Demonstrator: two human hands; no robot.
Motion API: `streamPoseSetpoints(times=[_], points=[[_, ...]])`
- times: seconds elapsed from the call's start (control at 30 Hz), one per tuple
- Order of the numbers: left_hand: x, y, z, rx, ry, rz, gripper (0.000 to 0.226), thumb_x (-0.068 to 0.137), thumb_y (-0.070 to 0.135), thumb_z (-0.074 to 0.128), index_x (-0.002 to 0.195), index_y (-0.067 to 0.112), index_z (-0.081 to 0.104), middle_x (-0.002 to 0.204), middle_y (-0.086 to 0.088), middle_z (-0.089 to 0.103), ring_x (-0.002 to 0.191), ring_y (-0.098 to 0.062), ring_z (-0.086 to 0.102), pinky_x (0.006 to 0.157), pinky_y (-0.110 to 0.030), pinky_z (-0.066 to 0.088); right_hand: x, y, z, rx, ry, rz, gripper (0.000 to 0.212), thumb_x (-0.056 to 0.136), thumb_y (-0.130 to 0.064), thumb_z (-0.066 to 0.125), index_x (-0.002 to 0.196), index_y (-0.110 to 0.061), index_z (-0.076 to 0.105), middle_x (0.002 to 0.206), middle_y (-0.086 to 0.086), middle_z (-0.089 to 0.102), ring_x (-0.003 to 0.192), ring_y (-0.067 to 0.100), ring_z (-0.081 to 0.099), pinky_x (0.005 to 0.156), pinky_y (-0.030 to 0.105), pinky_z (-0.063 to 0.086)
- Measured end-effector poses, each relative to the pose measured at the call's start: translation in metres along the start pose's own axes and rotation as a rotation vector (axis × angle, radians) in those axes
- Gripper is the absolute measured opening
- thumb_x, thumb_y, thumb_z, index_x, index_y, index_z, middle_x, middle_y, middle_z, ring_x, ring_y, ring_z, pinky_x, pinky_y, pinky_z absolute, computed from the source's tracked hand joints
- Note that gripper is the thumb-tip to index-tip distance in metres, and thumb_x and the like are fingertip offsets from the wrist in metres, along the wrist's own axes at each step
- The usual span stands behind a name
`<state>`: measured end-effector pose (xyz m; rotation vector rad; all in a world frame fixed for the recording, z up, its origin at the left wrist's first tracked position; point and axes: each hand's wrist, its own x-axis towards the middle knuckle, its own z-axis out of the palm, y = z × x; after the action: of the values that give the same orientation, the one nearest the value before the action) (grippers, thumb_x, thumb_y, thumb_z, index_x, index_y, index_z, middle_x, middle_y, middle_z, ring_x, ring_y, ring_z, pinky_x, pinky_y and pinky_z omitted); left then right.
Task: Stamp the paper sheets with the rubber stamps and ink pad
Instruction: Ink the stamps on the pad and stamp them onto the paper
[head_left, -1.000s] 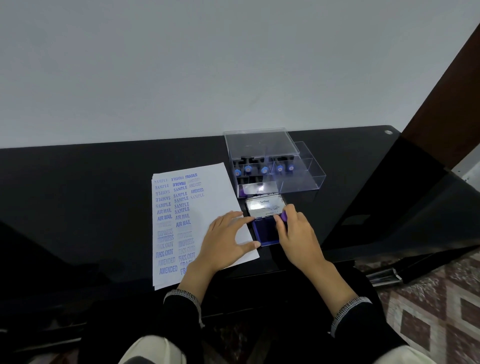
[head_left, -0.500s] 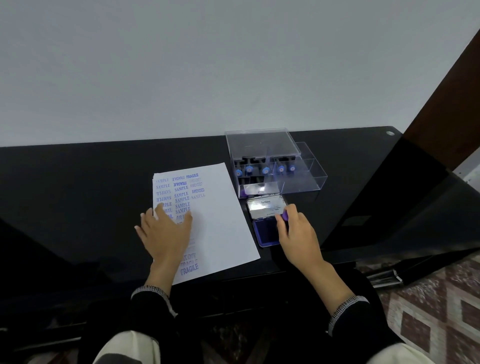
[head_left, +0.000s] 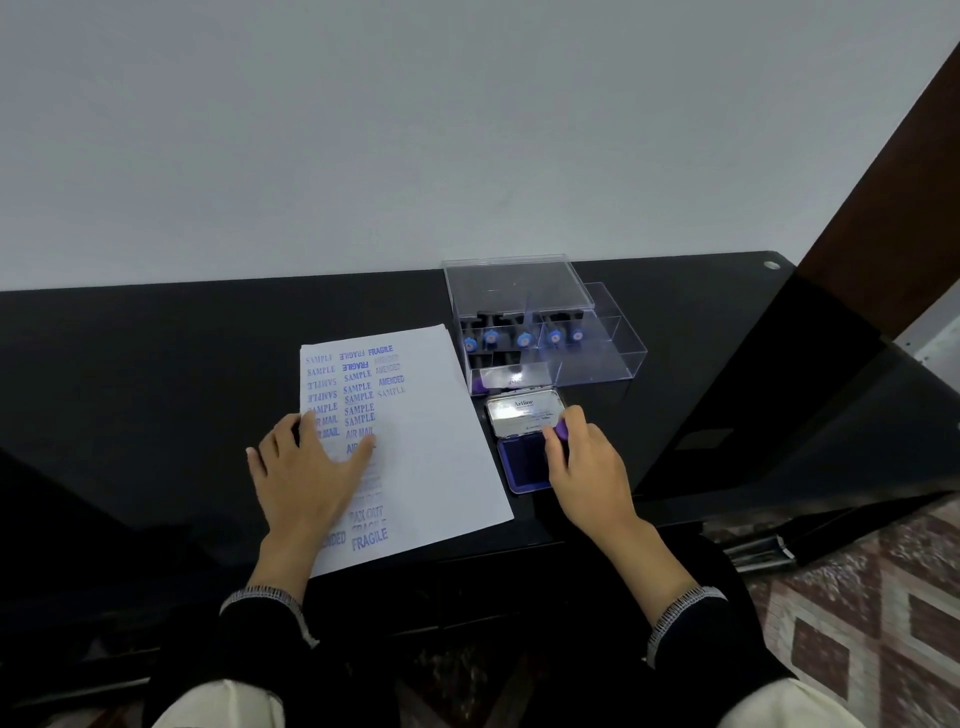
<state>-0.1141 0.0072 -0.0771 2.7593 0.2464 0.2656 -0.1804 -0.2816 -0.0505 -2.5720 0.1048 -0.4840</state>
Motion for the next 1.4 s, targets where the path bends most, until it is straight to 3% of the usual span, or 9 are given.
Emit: streamPoseSetpoints(times=[0.13, 0.27, 0.43, 0.67, 0.93, 1.03, 1.13, 1.4], points=[[-0.001, 0.000, 0.000, 0.025, -0.018, 0.016, 0.088, 0.083, 0.072, 0.047, 0.144, 0.009, 0.036, 0.148, -0.010, 0.033, 0.140, -0.032, 0.025, 0.119, -0.054, 0.010, 0.009, 0.001, -0.001, -0.005, -0.039, -0.019, 0.017, 0.099, -0.025, 0.044, 0.087, -0.018, 0.036, 0.068, -0.003, 0.048, 0.060, 0.016, 0.047, 0.049, 0.028, 0.034], [-0.002, 0.000, 0.000, 0.031, -0.049, 0.019, 0.095, 0.081, 0.077, 0.041, 0.147, 0.011, 0.030, 0.151, -0.011, 0.028, 0.143, -0.031, 0.020, 0.119, -0.054, 0.006, 0.003, 0.000, 0.000, 0.007, 0.004, -0.004, 0.017, 0.100, -0.026, 0.045, 0.087, -0.018, 0.037, 0.069, -0.001, 0.049, 0.062, 0.017, 0.049, 0.052, 0.032, 0.043], [-0.001, 0.000, 0.000, 0.039, -0.080, 0.013, 0.098, 0.080, 0.080, 0.036, 0.150, 0.013, 0.023, 0.154, -0.011, 0.022, 0.146, -0.029, 0.014, 0.119, -0.055, 0.003, -0.005, 0.002, 0.002, 0.004, 0.028, -0.002, 0.016, 0.099, -0.026, 0.046, 0.088, -0.020, 0.037, 0.073, -0.003, 0.050, 0.064, 0.015, 0.049, 0.054, 0.028, 0.042], [-0.002, 0.001, -0.001, 0.046, -0.082, 0.009, 0.098, 0.080, 0.080, 0.035, 0.150, 0.012, 0.023, 0.155, -0.011, 0.022, 0.146, -0.029, 0.014, 0.119, -0.055, 0.003, 0.009, 0.001, -0.001, 0.013, -0.039, -0.002, 0.016, 0.099, -0.023, 0.045, 0.087, -0.019, 0.036, 0.072, -0.001, 0.052, 0.063, 0.017, 0.051, 0.052, 0.027, 0.037], [-0.003, 0.001, -0.001, 0.053, -0.077, 0.010, 0.098, 0.080, 0.080, 0.035, 0.150, 0.012, 0.023, 0.154, -0.012, 0.022, 0.146, -0.030, 0.015, 0.119, -0.055, 0.004, -0.006, -0.001, 0.005, -0.099, 0.063, -0.051, 0.010, 0.097, -0.021, 0.050, 0.093, -0.012, 0.048, 0.077, 0.000, 0.052, 0.063, 0.014, 0.046, 0.056, 0.026, 0.040], [-0.003, 0.001, -0.001, 0.059, -0.080, 0.011, 0.100, 0.079, 0.081, 0.033, 0.151, 0.012, 0.023, 0.154, -0.012, 0.022, 0.146, -0.029, 0.015, 0.119, -0.055, 0.004, -0.007, 0.000, 0.004, -0.013, 0.045, -0.004, 0.009, 0.098, -0.021, 0.048, 0.092, -0.015, 0.044, 0.077, -0.003, 0.051, 0.065, 0.013, 0.046, 0.055, 0.022, 0.037], [-0.002, 0.001, 0.000, 0.061, -0.080, 0.012, 0.100, 0.080, 0.081, 0.033, 0.151, 0.012, 0.022, 0.155, -0.011, 0.022, 0.146, -0.029, 0.014, 0.119, -0.054, 0.004, -0.005, 0.001, 0.002, 0.067, 0.018, 0.030, 0.013, 0.099, -0.021, 0.045, 0.089, -0.019, 0.038, 0.075, -0.003, 0.049, 0.066, 0.014, 0.048, 0.054, 0.026, 0.040], [-0.002, 0.000, 0.001, 0.064, -0.074, 0.016, 0.098, 0.080, 0.080, 0.034, 0.150, 0.011, 0.024, 0.154, -0.012, 0.024, 0.145, -0.029, 0.016, 0.118, -0.055, 0.005, -0.006, -0.003, 0.004, -0.055, 0.062, -0.023, 0.009, 0.097, -0.019, 0.049, 0.091, -0.013, 0.045, 0.078, -0.003, 0.050, 0.065, 0.014, 0.046, 0.055, 0.024, 0.037]])
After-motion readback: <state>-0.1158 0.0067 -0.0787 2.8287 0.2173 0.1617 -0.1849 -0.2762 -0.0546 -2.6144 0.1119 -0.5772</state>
